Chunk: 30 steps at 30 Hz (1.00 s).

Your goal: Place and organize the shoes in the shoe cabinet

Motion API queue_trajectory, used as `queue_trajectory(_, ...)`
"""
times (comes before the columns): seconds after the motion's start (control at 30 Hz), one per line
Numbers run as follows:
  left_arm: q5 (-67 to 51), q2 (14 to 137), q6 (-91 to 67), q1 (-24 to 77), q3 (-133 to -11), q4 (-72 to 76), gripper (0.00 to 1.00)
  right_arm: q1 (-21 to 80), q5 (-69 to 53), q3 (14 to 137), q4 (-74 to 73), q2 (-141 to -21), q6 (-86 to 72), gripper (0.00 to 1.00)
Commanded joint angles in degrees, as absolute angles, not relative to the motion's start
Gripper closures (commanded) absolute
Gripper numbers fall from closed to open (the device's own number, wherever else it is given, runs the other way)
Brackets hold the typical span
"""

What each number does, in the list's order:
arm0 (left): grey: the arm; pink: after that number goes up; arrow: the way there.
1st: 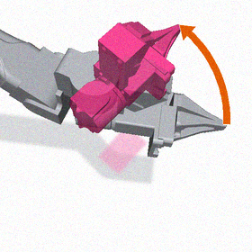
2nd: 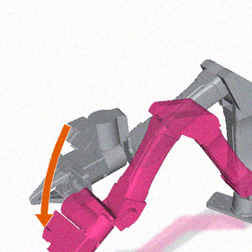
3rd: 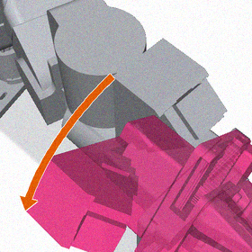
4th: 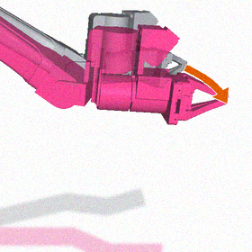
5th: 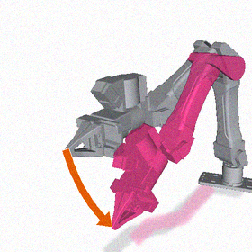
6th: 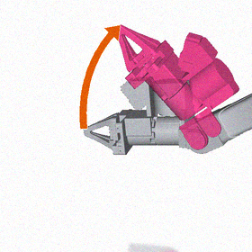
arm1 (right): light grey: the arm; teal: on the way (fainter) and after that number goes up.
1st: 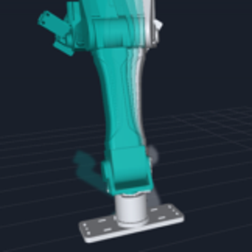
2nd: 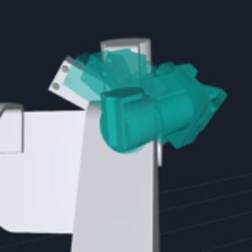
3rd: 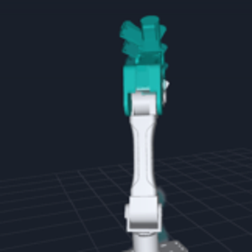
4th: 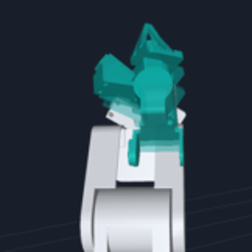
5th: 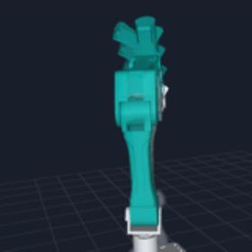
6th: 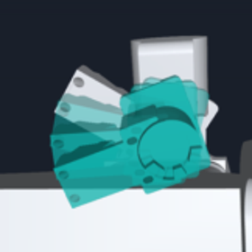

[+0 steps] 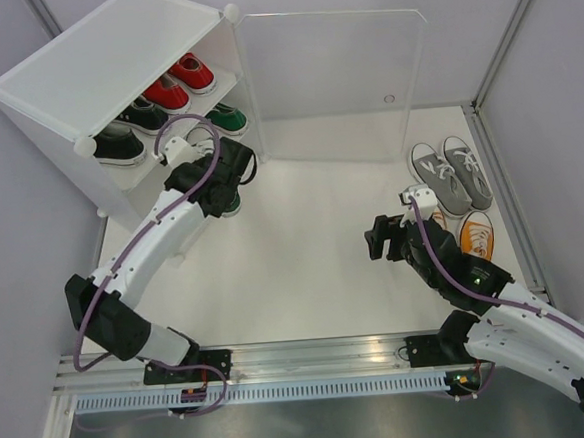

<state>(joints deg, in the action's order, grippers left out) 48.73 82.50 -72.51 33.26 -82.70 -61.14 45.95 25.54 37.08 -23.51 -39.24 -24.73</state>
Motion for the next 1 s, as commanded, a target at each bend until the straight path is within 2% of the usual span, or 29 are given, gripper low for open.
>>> queue_trajectory(0.0, 54.4, 86.2, -75.6, 30.8, -89.5, -58.5, 0.98, 46.1, 24.9, 36.7, -21.4, -38.4, -25.0, 0.17)
queue_trajectory(0.47, 60.5, 98.8, -83.3, 26.0, -102.6, -58.3, 0.98, 46.1, 23.8, 36.5, -21.1, -39.5, -25.1, 0.17)
queue_trajectory(0.7, 60.3, 102.3, -87.1, 22.9, -104.4, -58.3, 0.98, 46.1, 23.8, 36.5, -21.4, -40.4, -25.1, 0.18)
queue_trajectory(0.97, 61.2, 107.7, -85.4, 21.4, -111.3, -58.1, 0.98, 46.1, 23.8, 36.5, -21.2, -41.8, -25.2, 0.17)
